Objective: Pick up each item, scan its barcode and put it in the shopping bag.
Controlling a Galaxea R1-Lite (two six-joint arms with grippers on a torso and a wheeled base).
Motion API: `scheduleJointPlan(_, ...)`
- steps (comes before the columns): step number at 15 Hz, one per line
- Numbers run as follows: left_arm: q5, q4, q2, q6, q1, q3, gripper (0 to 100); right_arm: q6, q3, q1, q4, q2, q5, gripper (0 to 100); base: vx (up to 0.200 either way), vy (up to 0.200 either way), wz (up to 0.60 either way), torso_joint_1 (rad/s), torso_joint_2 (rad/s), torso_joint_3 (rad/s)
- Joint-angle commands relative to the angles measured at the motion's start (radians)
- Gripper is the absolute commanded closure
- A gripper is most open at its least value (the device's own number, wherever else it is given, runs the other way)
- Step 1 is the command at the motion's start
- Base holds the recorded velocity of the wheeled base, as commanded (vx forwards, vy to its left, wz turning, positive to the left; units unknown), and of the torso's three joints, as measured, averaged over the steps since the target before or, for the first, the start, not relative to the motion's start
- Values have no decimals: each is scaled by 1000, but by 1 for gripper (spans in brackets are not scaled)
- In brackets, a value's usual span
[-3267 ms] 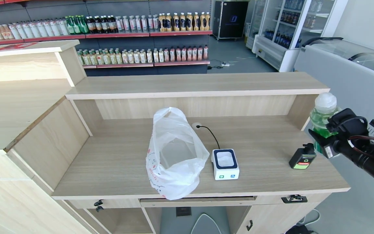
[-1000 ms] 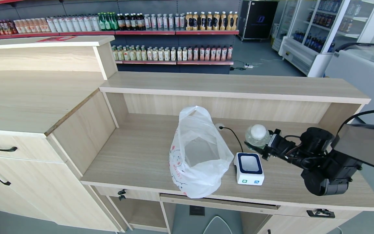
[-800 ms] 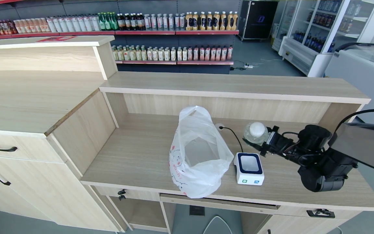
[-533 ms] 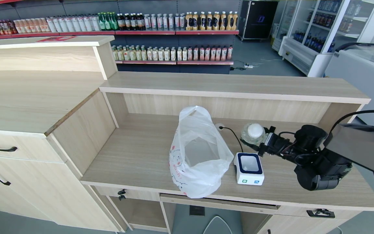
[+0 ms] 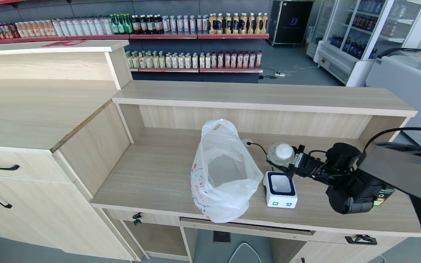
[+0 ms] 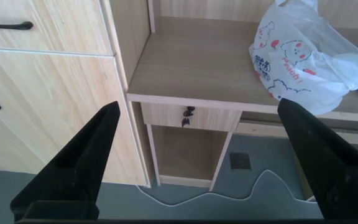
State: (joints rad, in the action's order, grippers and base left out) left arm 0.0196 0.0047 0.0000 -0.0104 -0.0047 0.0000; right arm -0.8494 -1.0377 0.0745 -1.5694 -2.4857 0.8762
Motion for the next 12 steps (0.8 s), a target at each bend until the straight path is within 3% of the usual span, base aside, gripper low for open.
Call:
scheduleJointPlan(1, 0, 0, 2, 0, 0, 0, 0, 0, -1, 4, -1, -7, 3, 100, 0, 0, 0, 0, 0, 0)
scheduleJointPlan(12, 0, 0, 2, 0, 0, 0, 0, -2, -25, 33, -1, -16, 4, 100, 0, 0, 0, 0, 0, 0)
